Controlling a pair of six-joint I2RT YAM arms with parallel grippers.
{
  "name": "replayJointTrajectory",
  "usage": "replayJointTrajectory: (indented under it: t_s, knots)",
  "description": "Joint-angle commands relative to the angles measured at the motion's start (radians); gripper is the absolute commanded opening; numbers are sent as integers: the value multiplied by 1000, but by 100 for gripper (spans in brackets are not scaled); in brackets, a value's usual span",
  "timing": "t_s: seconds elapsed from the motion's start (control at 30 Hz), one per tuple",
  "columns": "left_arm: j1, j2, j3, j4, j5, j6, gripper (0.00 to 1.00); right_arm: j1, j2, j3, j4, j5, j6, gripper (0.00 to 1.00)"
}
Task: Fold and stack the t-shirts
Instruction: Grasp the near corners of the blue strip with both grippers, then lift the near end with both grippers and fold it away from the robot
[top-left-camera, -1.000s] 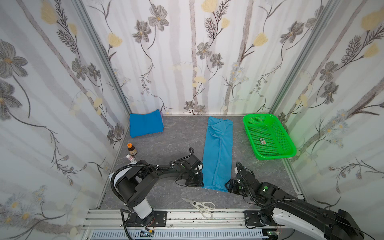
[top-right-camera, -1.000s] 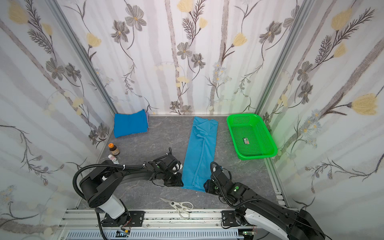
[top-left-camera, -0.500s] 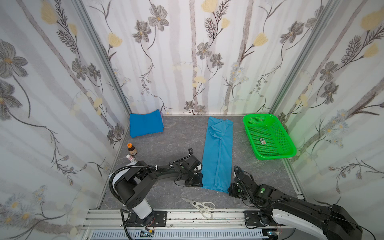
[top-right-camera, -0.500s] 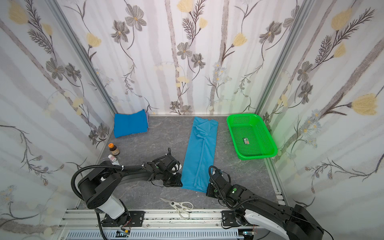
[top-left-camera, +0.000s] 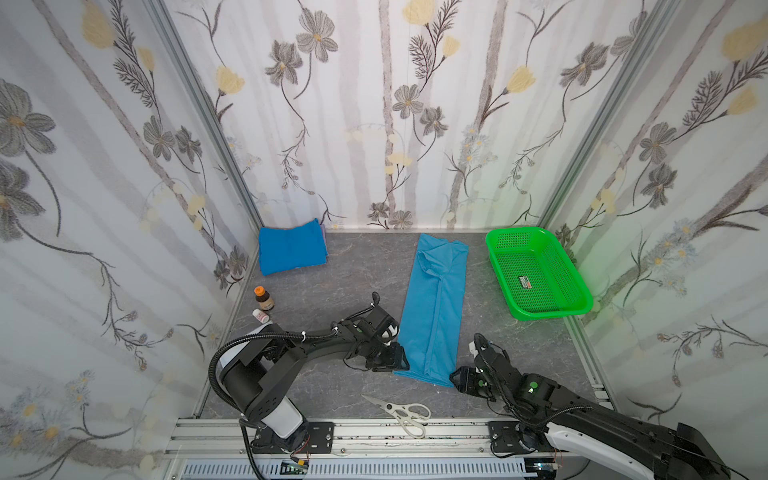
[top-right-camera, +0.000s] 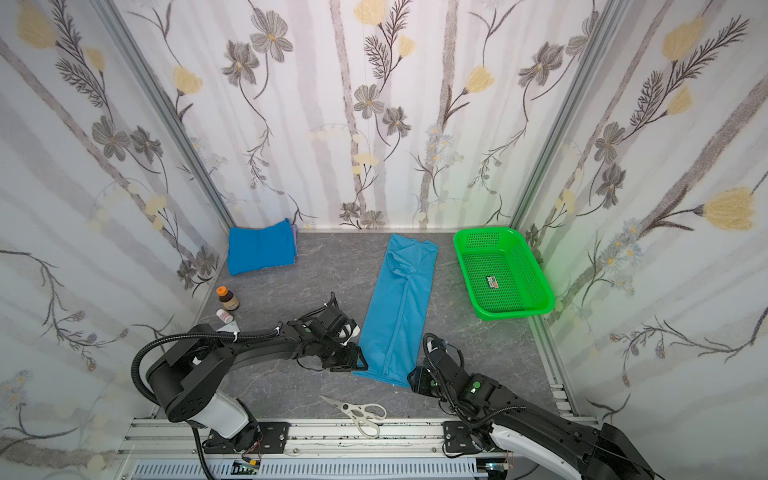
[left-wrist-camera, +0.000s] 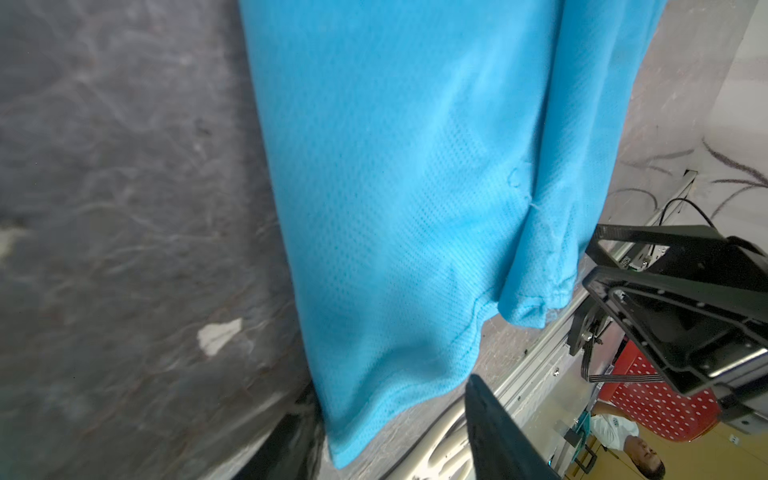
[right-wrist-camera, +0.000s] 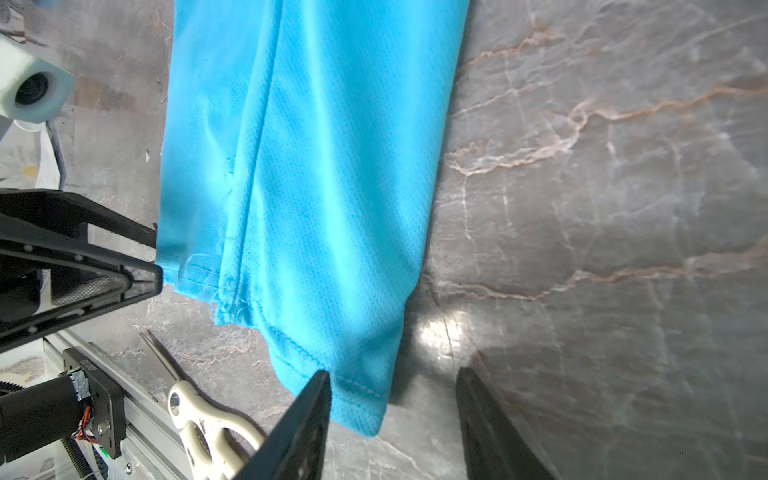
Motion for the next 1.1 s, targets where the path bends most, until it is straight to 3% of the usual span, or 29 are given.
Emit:
replayJointTrajectory:
  t_s: [0.0,0.2,0.33,0.57,0.7,0.8,1.07]
  knots:
    - [4,-16,-14,-75,-36,18,59,1,-2,-9,24,-19,-11,53]
    - [5,-9,-29,-66,-22,16,54,14,20,-19,57,-62,-12,44]
    - [8,-11,-46,-65,-39,10,40,38,46,-22,78,-72,1,37]
    - [21,-26,-63,-66,-59,13,18,74,56,-28,76,-65,22,34]
    - [25,-31,-60,-65,-56,16,0,79,45,-31,58,-65,24,13]
    - [25,-47,-49,-75,-46,28,0,79,26,-21,38,-56,21,0]
    - [33,-103,11,-138,-50,45,0,77,-31,64,-41,-9,-1,0]
